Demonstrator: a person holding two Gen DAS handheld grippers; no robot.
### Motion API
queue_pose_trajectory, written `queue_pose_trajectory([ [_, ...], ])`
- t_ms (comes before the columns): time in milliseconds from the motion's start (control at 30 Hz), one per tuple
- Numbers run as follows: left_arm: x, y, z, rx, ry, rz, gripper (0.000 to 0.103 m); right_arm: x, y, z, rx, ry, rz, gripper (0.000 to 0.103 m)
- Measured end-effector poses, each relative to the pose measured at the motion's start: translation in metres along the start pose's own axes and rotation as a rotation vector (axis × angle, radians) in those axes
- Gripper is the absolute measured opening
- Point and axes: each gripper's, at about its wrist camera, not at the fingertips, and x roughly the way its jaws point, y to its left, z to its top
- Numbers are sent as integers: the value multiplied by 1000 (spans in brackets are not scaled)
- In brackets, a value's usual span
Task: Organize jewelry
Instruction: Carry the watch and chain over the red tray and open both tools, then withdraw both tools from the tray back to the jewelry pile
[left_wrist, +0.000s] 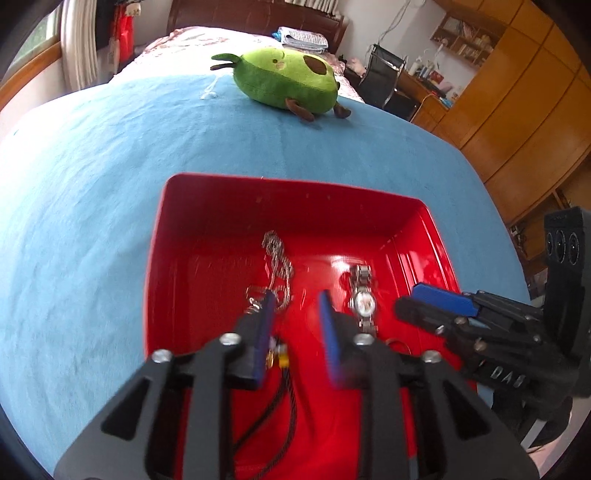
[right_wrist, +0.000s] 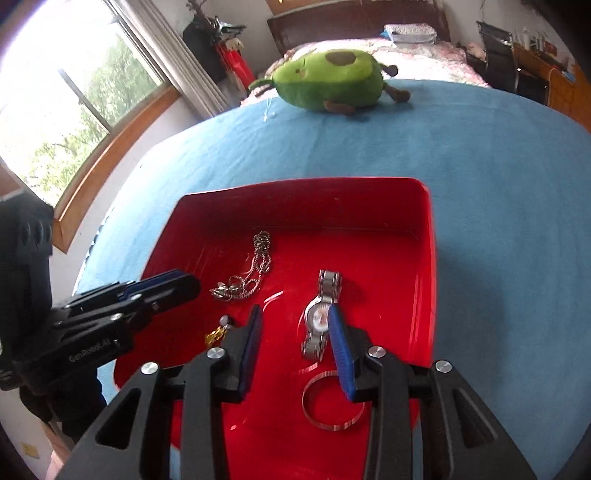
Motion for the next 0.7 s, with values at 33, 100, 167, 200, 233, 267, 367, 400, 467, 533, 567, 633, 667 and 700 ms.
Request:
queue_pose_trajectory([
  [33, -8, 0, -7, 7, -18, 9, 27, -7, 1, -5, -1, -14, 4, 36],
  [100, -23, 2, -19, 8, -55, 23, 37, -24, 2, -19, -3, -49, 10, 36],
  [167, -42, 5, -35, 2, -98, 32, 44, -39, 4, -32, -11, -85, 16, 37],
  [200, -51, 5, -43, 4, -118, 44, 44, -49, 6, -40, -20, -101, 23, 37],
  [233, -60, 5, -53, 12, -137, 57, 45, -57, 7, -50, -25, -112, 31, 38],
  [267, -68, 5, -63, 21, -150, 73, 46, -64, 9, -59, -26, -118, 36, 39],
  [367, -83, 6, -90, 39, -162, 96, 47, -75, 14, -89, -48, -114, 42, 39],
  [400, -87, 6, -101, 44, -156, 104, 47, -75, 14, -95, -52, -108, 44, 39],
  [467, -90, 6, -120, 49, -133, 122, 47, -76, 15, -117, -51, -81, 56, 39],
  [533, -89, 6, -140, 55, -89, 122, 47, -72, 14, -135, -42, -47, 72, 39],
  [567, -89, 6, -147, 54, -77, 114, 47, -70, 12, -145, -32, -31, 79, 39],
  [633, -85, 6, -166, 41, -36, 106, 47, -67, 10, -160, -11, -14, 85, 39],
  [667, -83, 6, -171, 34, -21, 99, 47, -66, 10, -167, -3, -8, 87, 39],
  [700, -80, 4, -179, 19, -3, 85, 47, -64, 10, -173, 2, -2, 88, 39],
])
